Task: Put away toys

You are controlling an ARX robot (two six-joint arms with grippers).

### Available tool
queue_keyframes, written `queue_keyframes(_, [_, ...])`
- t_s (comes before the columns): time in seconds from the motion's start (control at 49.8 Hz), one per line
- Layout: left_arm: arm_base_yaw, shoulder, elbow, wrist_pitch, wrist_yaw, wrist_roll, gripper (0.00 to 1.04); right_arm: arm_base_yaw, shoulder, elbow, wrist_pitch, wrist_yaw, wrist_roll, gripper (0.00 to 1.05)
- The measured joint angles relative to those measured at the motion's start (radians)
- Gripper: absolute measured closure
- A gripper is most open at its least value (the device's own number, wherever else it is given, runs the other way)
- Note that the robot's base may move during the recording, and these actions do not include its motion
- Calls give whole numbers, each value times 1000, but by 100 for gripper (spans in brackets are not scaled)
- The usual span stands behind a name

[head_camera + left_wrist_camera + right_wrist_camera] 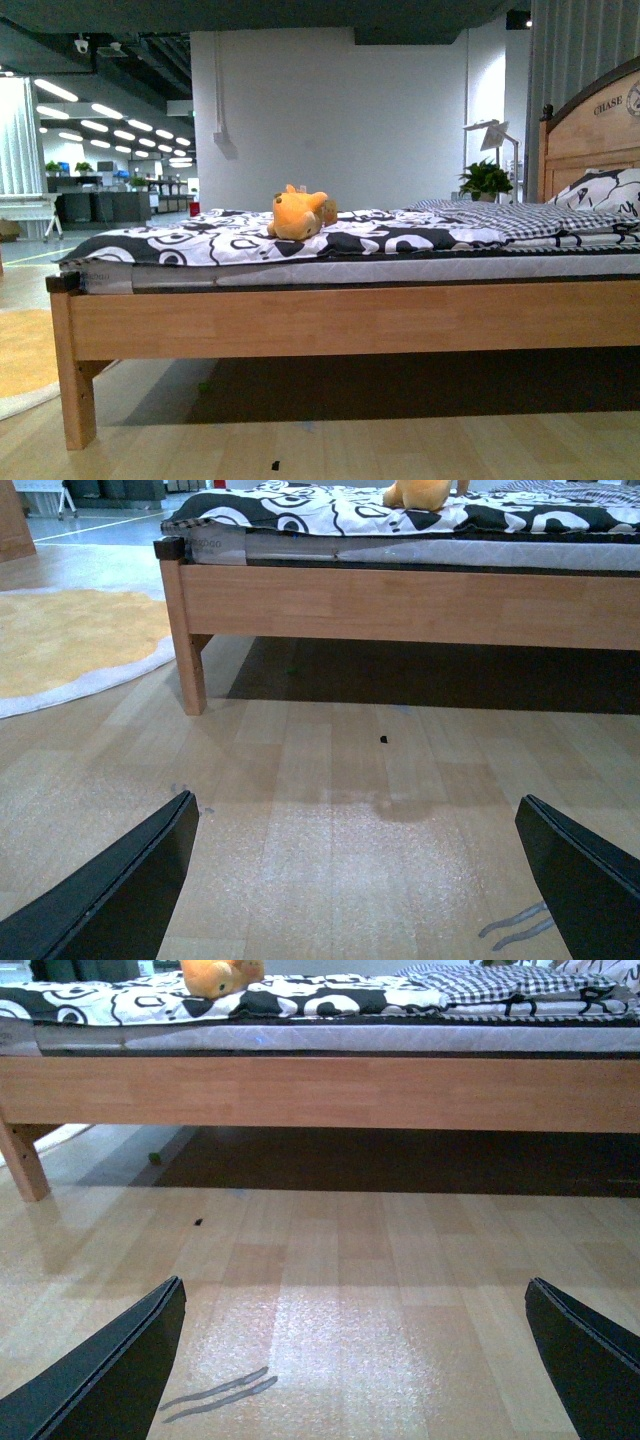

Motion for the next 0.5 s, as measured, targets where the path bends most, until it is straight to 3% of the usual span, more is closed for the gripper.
queue_keyframes(0.502, [0,0,0,0,0,0,6,0,0,0,0,0,0,0])
